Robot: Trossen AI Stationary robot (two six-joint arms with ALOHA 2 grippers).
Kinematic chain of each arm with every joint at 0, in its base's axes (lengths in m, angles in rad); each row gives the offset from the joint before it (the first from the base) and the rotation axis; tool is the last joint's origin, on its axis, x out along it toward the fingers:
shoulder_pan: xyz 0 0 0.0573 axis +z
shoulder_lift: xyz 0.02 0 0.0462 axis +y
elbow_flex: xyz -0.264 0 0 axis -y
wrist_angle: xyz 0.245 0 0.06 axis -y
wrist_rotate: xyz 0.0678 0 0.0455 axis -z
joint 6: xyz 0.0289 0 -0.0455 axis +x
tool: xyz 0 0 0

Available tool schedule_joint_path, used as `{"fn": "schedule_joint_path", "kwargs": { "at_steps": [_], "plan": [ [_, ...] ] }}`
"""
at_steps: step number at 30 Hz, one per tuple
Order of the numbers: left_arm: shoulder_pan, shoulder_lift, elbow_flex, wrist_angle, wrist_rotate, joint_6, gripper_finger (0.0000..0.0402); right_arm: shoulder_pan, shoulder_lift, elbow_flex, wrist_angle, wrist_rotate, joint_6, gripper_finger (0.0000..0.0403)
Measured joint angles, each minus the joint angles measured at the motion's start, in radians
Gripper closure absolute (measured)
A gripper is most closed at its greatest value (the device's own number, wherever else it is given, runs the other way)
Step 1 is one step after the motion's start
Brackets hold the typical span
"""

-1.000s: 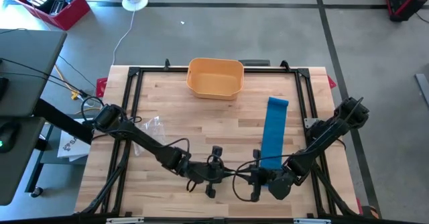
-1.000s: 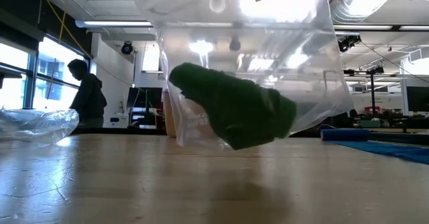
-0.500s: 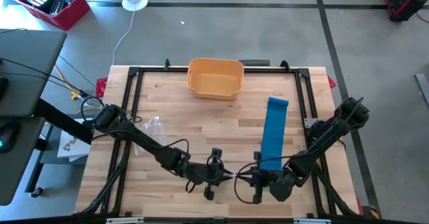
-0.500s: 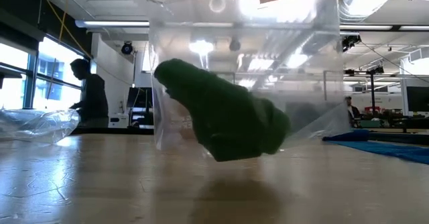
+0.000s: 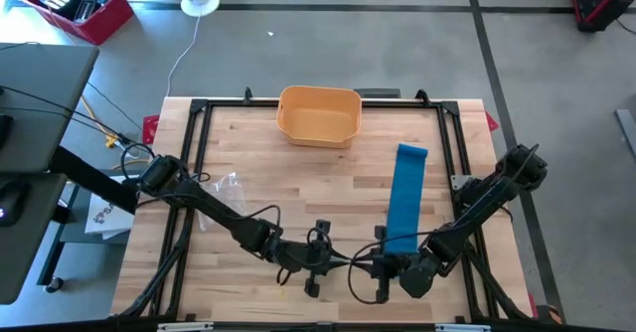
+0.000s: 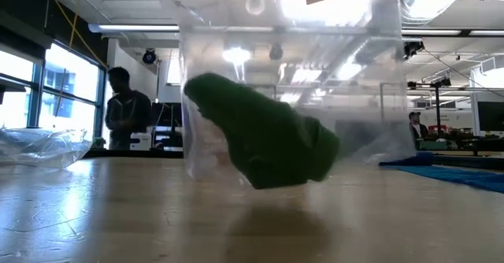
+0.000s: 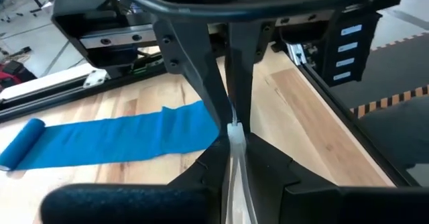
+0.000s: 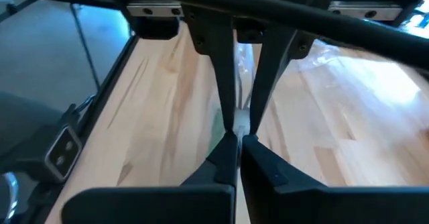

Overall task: Roll bandage
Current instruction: Close the transparent zip bag

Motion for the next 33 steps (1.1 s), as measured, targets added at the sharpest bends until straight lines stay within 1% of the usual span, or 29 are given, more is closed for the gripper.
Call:
{"fn": "schedule_joint_path", "kwargs": {
  "at_steps": [6, 10, 12, 20, 25, 27, 30, 33],
  "plan": [
    [-0.001, 0.006, 0.001, -0.008, -0.002, 0.006, 0.0386, 0.0, 0.002, 0.0, -0.001, -0.013, -0.008, 0.0403],
    [-0.009, 0.0, 0.002, -0.038, -0.037, 0.007, 0.0389, -0.001, 0.002, 0.0, -0.004, -0.014, 0.009, 0.0403],
    [-0.013, -0.001, 0.003, -0.06, -0.049, 0.004, 0.0388, -0.002, 0.002, 0.0, -0.017, -0.007, 0.033, 0.0403],
    [-0.023, -0.002, 0.002, -0.146, -0.077, -0.003, 0.0386, 0.0, 0.003, 0.0, -0.022, -0.009, 0.035, 0.0402],
    [-0.027, -0.005, -0.003, -0.24, -0.107, -0.056, 0.0386, 0.002, 0.001, 0.0, -0.021, -0.016, 0.036, 0.0402],
    [-0.033, -0.006, -0.002, -0.25, -0.125, -0.072, 0.0385, 0.001, 0.001, 0.0, -0.021, 0.0, 0.04, 0.0402],
    [-0.035, -0.006, -0.002, -0.244, -0.125, -0.075, 0.0385, -0.005, 0.001, 0.0, -0.022, 0.039, 0.031, 0.0402],
    [-0.04, -0.013, -0.001, -0.24, -0.128, -0.079, 0.0385, -0.017, 0.001, 0.0, 0.01, 0.044, -0.011, 0.0388]
  ]
}}
